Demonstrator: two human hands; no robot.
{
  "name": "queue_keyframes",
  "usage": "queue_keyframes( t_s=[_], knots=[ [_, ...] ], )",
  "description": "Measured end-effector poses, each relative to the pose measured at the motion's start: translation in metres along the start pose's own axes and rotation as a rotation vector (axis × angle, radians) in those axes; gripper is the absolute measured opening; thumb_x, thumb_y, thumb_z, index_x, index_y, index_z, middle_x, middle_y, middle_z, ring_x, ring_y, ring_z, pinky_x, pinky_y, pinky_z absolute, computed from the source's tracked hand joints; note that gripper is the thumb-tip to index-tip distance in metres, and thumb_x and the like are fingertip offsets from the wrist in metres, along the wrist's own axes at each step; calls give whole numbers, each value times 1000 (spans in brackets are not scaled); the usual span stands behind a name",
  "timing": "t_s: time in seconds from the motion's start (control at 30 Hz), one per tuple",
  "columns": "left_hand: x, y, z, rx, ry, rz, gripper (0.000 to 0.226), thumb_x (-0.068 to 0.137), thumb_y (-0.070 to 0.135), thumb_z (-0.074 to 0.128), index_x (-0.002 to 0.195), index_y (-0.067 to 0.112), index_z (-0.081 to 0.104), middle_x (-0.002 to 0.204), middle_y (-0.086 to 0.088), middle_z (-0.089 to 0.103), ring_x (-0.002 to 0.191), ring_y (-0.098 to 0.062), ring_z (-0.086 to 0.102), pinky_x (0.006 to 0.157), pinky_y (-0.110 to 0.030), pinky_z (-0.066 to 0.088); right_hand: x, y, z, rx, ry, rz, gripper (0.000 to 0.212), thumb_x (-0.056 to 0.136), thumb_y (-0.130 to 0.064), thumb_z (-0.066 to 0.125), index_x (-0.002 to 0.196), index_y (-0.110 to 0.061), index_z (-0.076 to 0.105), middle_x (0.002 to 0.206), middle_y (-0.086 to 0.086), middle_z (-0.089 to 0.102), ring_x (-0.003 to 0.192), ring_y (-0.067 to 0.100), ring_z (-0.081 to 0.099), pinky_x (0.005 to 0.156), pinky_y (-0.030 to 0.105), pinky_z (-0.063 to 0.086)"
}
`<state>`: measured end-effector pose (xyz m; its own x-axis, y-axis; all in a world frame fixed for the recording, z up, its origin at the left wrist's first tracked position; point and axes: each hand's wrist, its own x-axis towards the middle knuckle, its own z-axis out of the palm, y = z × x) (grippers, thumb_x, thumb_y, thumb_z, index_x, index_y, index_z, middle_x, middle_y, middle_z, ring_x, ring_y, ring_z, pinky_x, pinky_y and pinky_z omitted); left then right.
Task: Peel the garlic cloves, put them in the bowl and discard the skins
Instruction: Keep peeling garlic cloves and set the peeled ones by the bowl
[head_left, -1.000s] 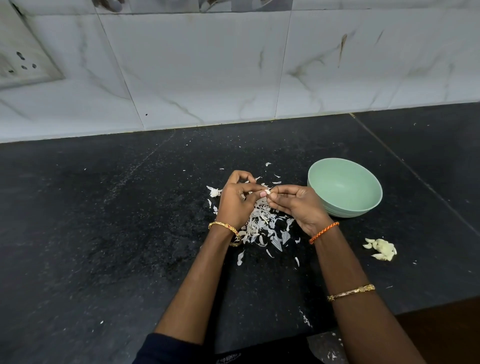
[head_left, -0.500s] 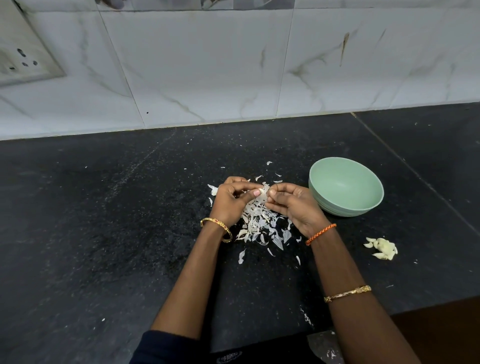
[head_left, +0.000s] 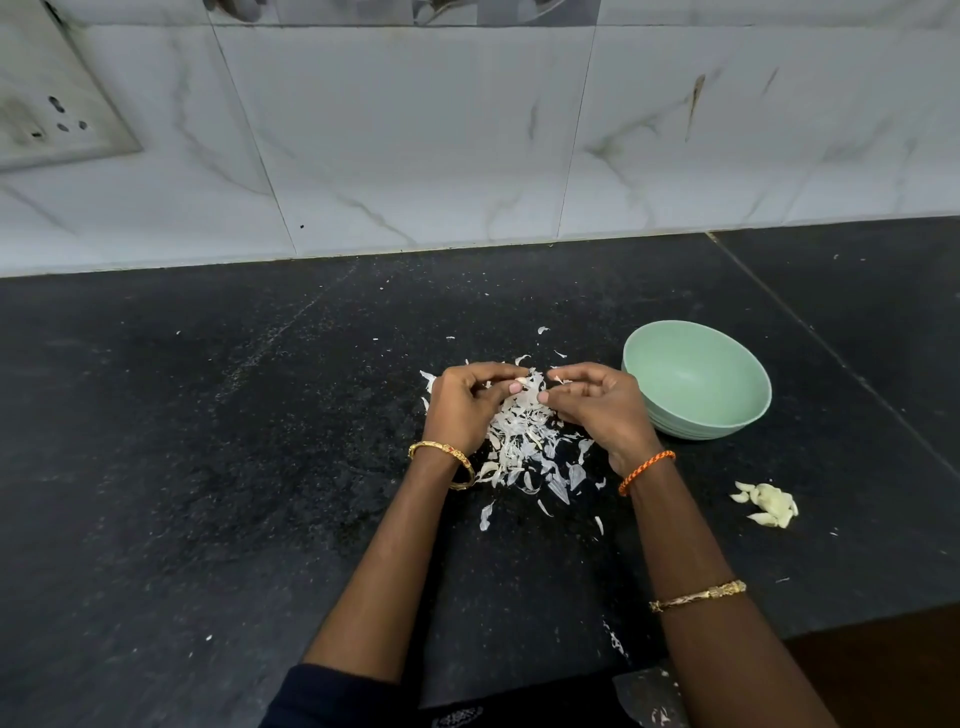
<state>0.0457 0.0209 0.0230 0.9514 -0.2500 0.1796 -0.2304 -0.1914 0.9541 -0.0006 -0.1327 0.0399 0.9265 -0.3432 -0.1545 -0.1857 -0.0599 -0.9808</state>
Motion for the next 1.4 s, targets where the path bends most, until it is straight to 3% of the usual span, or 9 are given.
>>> queue_keyframes(
  t_s=[0.1,0.23,0.37,0.53,0.73,0.93,1.03,1.13,1.4],
  knots=[
    [-1,1,0,-15,12,-26,18,84,6,69,96,17,74,89,4,70,56,7,54,60,-10,45,1,0,1,-94,16,4,17,83,-11,73,99,-13,72,85,-4,71,78,4,65,76,19,54],
    [-1,1,1,-30,9,-29,19,83,4,69,98,16,73,91,1,70,64,9,58,64,-9,45,1,1,1,-122,121,-58,11,73,-15,82,73,-14,71,75,-2,71,70,5,64,70,18,53],
    [1,-2,2,-17,20,-24,22,81,6,72,94,23,73,87,8,70,71,-9,61,68,-21,53,2,-1,6,-17,36,32,5,87,-17,70,87,-12,70,78,2,72,74,9,66,70,21,56],
    [1,-5,4,28,30,6,21,80,7,73,93,24,74,90,5,71,85,-10,68,80,-29,56,1,-2,16,-13,-13,64,2,84,-10,72,82,-10,70,74,5,72,65,7,63,68,22,55],
    [-1,-3,4,-21,14,-28,19,81,6,71,93,20,74,93,2,72,87,-6,67,80,-21,54,0,-3,17,-54,-1,44,10,87,-9,67,78,-9,69,68,3,67,58,6,59,60,19,51],
    [0,4,-3,-210,9,-55,22,83,-1,68,97,15,71,87,11,70,80,-1,63,73,-13,50,3,3,4,-205,206,-53,7,84,-10,68,79,-14,67,69,1,66,62,9,59,63,22,52],
    [-1,8,-4,-252,-17,-55,25,83,-2,66,106,8,69,88,5,70,68,7,59,64,-8,45,2,4,2,-185,167,-89,15,85,-5,67,79,-18,65,81,6,71,73,13,65,69,24,54],
    [-2,9,-2,-246,-43,-34,26,85,-4,63,111,-3,65,85,2,67,53,10,51,54,-4,38,-1,-4,5,-110,125,-126,6,86,-11,69,82,-15,69,75,3,73,69,6,69,64,14,50],
    [-3,10,-5,-230,-71,-17,28,83,-8,63,111,-6,64,91,-2,67,64,9,59,62,-6,44,-7,-19,7,109,-151,-32,13,81,-7,73,94,-9,71,83,9,73,77,14,71,72,22,58]
  ],
)
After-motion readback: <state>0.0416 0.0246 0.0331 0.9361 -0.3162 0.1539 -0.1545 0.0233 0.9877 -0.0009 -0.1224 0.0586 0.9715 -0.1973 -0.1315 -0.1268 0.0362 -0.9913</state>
